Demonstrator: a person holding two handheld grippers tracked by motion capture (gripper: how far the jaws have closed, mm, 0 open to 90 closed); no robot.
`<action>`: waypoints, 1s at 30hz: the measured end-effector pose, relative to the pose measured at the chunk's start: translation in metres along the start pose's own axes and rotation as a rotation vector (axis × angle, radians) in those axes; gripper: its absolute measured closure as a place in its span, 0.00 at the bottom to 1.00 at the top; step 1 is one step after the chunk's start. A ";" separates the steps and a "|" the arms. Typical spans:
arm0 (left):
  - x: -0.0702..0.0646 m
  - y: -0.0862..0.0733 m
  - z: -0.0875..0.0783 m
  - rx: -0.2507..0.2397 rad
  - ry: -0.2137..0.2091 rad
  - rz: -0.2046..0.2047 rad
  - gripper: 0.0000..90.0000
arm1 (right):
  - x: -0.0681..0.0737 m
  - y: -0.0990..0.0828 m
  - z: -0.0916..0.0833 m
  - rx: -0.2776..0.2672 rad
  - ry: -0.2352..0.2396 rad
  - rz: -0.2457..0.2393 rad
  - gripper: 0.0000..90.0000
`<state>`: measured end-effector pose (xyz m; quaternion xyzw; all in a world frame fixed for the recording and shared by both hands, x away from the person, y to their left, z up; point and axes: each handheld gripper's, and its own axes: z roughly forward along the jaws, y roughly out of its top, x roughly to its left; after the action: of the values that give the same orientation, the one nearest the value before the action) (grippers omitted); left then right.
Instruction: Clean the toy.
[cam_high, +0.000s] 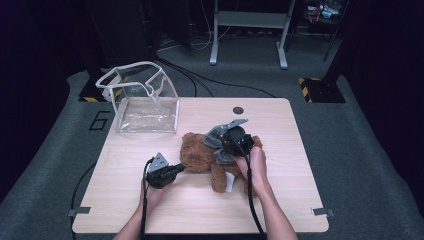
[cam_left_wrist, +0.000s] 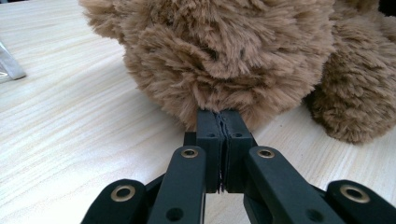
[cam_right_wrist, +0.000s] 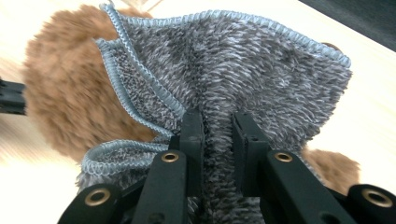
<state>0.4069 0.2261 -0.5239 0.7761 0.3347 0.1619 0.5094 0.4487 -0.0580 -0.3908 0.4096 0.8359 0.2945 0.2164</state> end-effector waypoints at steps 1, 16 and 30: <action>0.000 0.000 0.000 -0.003 0.002 -0.001 0.98 | -0.002 -0.002 -0.001 0.002 -0.004 0.011 0.85; 0.000 0.000 0.000 -0.002 0.003 -0.001 0.98 | -0.039 -0.027 -0.025 -0.018 -0.115 0.126 0.85; 0.000 0.000 0.000 -0.002 0.003 -0.001 0.98 | 0.029 -0.018 0.001 -0.032 0.026 -0.025 0.85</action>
<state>0.4069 0.2257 -0.5240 0.7752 0.3356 0.1630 0.5099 0.4228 -0.0433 -0.4070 0.3919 0.8388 0.3102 0.2158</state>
